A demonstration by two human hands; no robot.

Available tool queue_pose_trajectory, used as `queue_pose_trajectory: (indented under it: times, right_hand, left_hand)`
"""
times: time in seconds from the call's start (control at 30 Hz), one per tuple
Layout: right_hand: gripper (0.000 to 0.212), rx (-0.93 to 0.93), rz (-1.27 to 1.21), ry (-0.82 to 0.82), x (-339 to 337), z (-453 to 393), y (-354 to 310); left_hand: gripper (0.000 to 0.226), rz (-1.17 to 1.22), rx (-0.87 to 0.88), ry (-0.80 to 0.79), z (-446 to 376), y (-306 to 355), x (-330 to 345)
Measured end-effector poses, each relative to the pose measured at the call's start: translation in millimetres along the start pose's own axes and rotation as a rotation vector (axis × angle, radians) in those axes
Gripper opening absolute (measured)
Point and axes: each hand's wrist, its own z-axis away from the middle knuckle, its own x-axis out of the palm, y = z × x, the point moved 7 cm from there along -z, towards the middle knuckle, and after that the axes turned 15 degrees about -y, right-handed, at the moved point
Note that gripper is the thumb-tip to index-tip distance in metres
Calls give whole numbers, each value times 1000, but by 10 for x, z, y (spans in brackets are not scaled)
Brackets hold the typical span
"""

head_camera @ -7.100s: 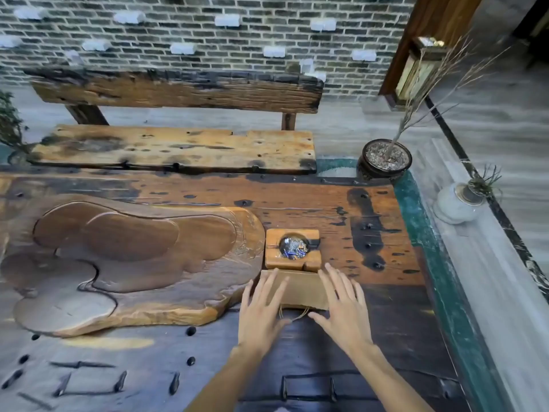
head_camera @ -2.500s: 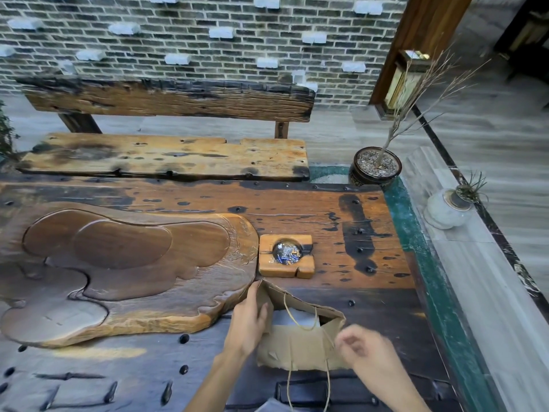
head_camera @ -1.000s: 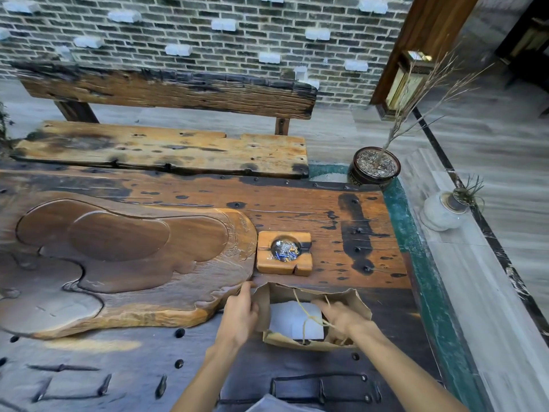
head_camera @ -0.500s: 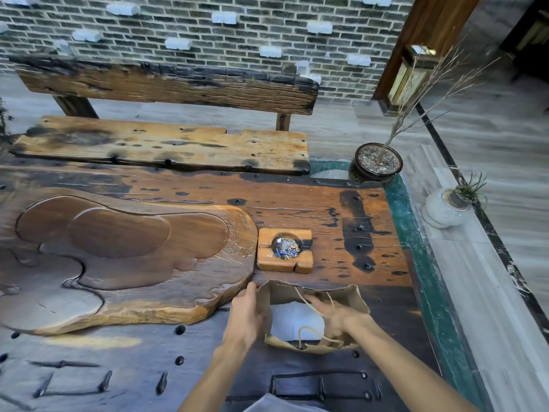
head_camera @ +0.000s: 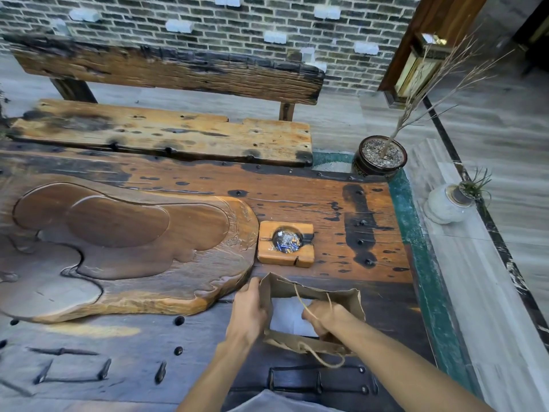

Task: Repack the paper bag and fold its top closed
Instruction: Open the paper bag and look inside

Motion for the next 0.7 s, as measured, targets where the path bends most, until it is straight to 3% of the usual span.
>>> queue_pose_trajectory:
  times: [0.1, 0.27, 0.4, 0.7]
  right_hand:
    - [38, 21, 51, 30, 10, -81, -47]
    - [51, -27, 33, 197, -4, -217, 4]
    - [66, -43, -27, 239, 21, -276, 49]
    - [48, -72, -46, 236, 4, -380, -22]
  left_hand:
    - [29, 5, -12, -4, -10, -3, 6]
    - [37, 2, -39, -28, -30, -15, 19]
    - [34, -24, -47, -38, -57, -16, 25]
    - [38, 17, -66, -54, -42, -49, 47]
